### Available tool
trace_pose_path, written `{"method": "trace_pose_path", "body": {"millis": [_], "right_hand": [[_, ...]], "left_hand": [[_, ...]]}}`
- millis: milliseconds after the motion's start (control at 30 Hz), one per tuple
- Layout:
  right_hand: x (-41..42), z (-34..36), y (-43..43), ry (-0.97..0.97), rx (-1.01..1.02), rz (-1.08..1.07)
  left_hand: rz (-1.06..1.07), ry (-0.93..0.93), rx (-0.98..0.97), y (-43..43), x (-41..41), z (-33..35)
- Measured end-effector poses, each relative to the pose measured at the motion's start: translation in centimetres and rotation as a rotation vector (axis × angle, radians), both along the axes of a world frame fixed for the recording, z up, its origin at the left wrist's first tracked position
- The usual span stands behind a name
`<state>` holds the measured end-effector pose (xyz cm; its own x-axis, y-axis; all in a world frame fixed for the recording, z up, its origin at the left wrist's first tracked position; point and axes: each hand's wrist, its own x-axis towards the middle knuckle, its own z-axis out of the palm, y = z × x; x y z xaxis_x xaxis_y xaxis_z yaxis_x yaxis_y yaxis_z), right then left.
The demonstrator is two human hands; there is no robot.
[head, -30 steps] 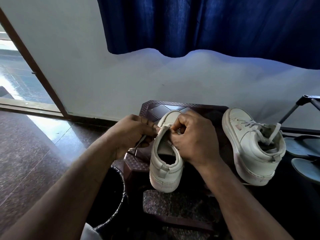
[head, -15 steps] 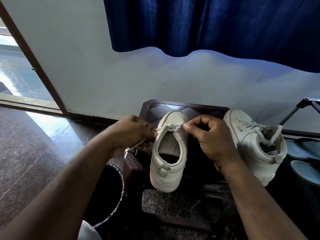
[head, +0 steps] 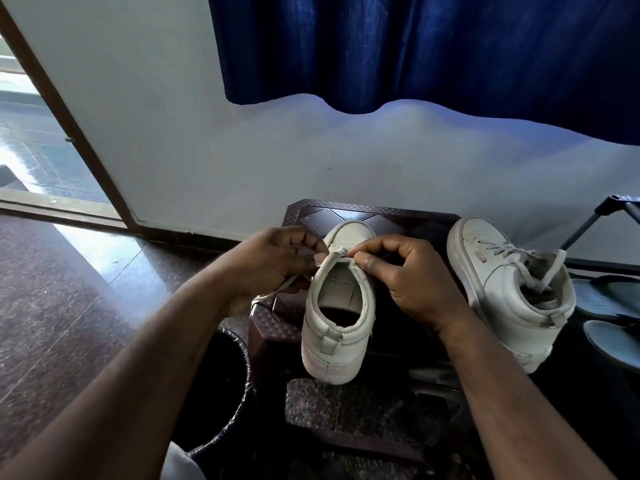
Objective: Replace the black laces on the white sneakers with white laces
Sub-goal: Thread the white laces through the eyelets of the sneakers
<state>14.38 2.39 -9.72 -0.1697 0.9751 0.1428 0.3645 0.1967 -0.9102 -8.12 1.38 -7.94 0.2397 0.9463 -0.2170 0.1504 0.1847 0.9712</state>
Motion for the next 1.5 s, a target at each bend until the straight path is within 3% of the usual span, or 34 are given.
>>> {"method": "trace_pose_path", "body": {"millis": [133,467,667,833,933,1033,1200,1367,1500], "right_hand": [[0.0,-0.3,0.3,0.017,-0.033,0.012],[-0.8,-1.1,0.8,0.039,-0.047,-0.020],[-0.9,-0.8,0.6,-0.034,-0.039,-0.048],[-0.4,0.6,-1.1,0.015,-0.031,0.050],[-0.4,0.8,-1.7,-0.198,0.093,0.056],[-1.5,0.8,-2.2,-0.313,0.223,-0.095],[-2.0,1.3,-2.8,-0.348,0.312,-0.275],[-2.2,1.2,-2.9,-0.369,0.320,-0.296],[-2.6,1.2,-3.1,-0.423,0.343,-0.289]], "left_hand": [[-0.099,0.050,0.105,0.0,-1.0,0.1],[-0.067,0.597,0.675,0.2,-1.0,0.1],[-0.049,0.708,0.888,0.5,-0.8,-0.1],[0.008,0.679,0.753,0.4,0.2,0.0],[0.077,0.652,0.594,0.4,0.8,-0.1],[0.179,0.438,0.277,0.5,1.7,-0.3],[0.240,0.039,-0.051,0.5,2.3,0.3],[0.251,0.201,-0.058,0.8,2.3,-0.1],[0.252,0.090,-0.129,0.5,2.4,0.3]]}}
